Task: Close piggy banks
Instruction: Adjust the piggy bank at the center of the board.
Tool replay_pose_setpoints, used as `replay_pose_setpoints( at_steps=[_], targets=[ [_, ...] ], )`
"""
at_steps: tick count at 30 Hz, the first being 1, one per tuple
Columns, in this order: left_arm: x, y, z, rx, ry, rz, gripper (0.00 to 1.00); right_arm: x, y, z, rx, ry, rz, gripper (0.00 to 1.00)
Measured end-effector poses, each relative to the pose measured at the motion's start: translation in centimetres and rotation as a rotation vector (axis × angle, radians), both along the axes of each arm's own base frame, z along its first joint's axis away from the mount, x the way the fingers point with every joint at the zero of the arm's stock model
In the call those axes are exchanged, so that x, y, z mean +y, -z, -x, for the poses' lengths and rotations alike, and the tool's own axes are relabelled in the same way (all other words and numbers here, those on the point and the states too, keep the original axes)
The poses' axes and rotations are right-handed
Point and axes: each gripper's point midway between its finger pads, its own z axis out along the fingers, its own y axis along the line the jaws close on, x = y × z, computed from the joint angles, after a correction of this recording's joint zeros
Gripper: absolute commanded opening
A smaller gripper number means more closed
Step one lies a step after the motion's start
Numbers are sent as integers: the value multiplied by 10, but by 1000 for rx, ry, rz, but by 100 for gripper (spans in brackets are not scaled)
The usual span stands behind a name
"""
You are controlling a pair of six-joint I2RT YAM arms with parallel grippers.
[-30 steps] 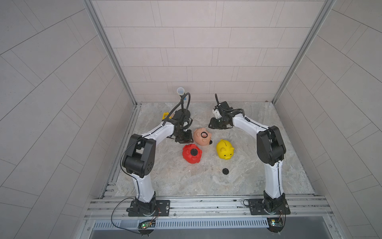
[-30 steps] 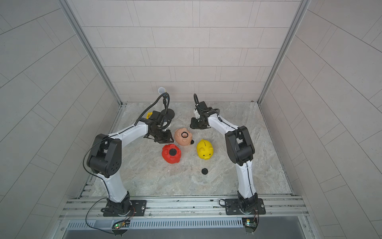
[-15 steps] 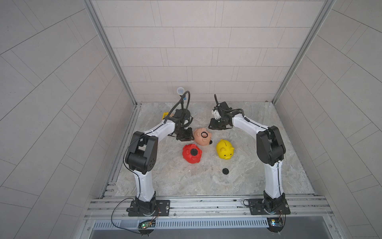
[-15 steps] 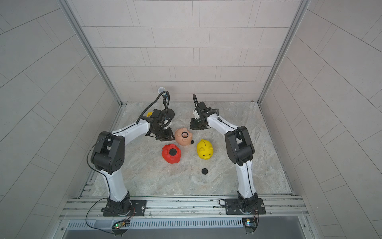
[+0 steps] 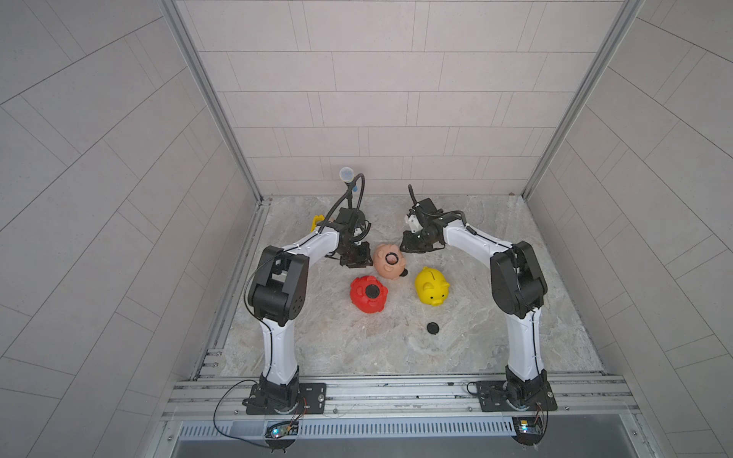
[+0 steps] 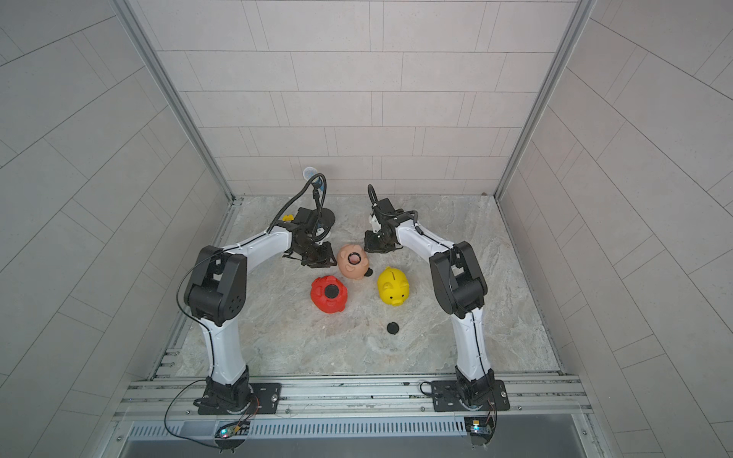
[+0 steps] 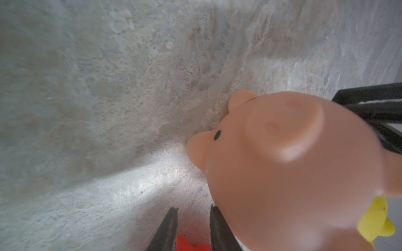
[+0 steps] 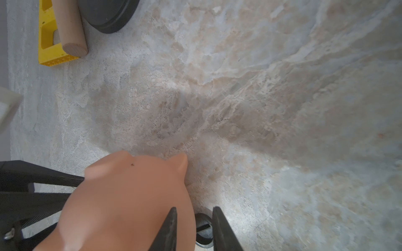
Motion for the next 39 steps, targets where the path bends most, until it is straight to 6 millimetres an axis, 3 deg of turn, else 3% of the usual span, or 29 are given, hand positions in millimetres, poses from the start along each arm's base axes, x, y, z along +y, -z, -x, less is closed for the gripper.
replay_pose_setpoints(
  at_steps=[15,26,39],
  targets=[
    [-3,0,-24,-25,-33,-18,32,-6,4,10,10,9,33,29],
    [1,4,-25,-28,-52,-55,32,-3,12,21,32,-4,61,29],
    [6,21,-11,6,-54,-100,35,-12,23,27,51,-2,110,29]
  ],
)
